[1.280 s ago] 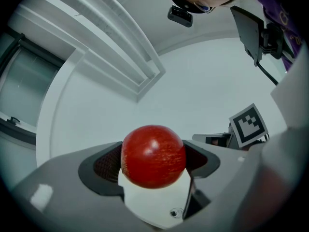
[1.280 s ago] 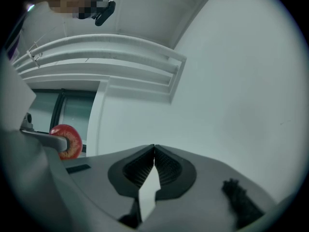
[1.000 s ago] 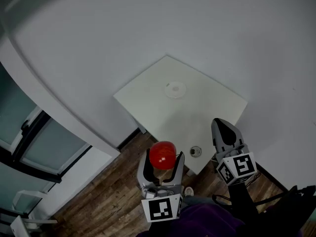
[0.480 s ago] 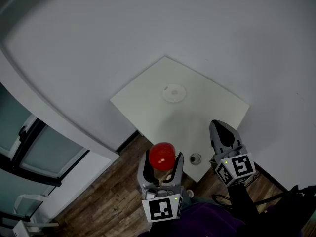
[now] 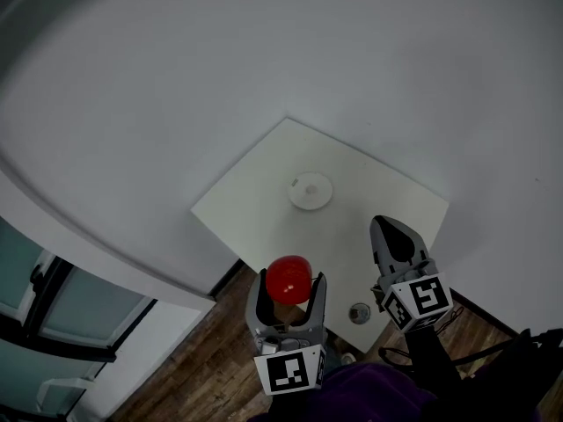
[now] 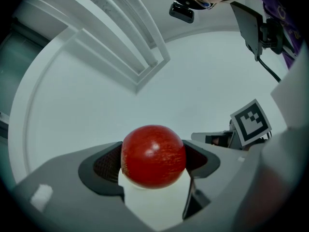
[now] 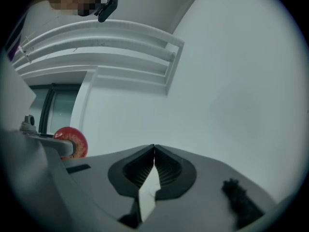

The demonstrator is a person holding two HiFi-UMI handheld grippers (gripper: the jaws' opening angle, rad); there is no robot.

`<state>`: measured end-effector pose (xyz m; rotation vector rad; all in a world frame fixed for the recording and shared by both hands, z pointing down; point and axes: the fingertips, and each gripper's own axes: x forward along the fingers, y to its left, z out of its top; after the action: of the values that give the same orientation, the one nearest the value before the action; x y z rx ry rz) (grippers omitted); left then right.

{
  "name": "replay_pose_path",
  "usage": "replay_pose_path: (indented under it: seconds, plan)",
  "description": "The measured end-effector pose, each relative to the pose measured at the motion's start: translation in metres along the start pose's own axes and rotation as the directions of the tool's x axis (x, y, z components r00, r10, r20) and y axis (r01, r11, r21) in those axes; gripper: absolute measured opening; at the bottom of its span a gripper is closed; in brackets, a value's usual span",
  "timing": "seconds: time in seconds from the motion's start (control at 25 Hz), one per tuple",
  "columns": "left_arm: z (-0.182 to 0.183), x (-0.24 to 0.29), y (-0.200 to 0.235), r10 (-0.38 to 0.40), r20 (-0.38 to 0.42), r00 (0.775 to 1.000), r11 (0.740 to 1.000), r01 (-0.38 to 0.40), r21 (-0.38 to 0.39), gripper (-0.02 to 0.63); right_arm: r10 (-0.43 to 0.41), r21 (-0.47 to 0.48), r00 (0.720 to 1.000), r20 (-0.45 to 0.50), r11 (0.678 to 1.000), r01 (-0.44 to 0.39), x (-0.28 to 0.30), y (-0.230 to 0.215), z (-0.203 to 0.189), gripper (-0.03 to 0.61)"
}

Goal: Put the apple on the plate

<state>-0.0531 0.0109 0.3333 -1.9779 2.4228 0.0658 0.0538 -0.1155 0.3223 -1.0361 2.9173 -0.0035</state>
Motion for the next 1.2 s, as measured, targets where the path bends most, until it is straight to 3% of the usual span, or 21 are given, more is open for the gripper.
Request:
replay_pose_path:
  seconds: [0.52,1.2]
  plan:
    - [-0.021,0.081,0.040,-0.081,-0.027,0.996,0.996,0.079,-0.050,0.382,-0.089,-0.017,0.994,-0.065,0.996,0.089,0.057,-0.016,-0.019,0.011]
    - [-0.068,0.145,0.044,-0.180,-0.116,0.977,0.981,0.170,-0.090,0.382,-0.174,-0.037,0.977,-0.127,0.985,0.170,0.085,-0.041,-0.044,0.011]
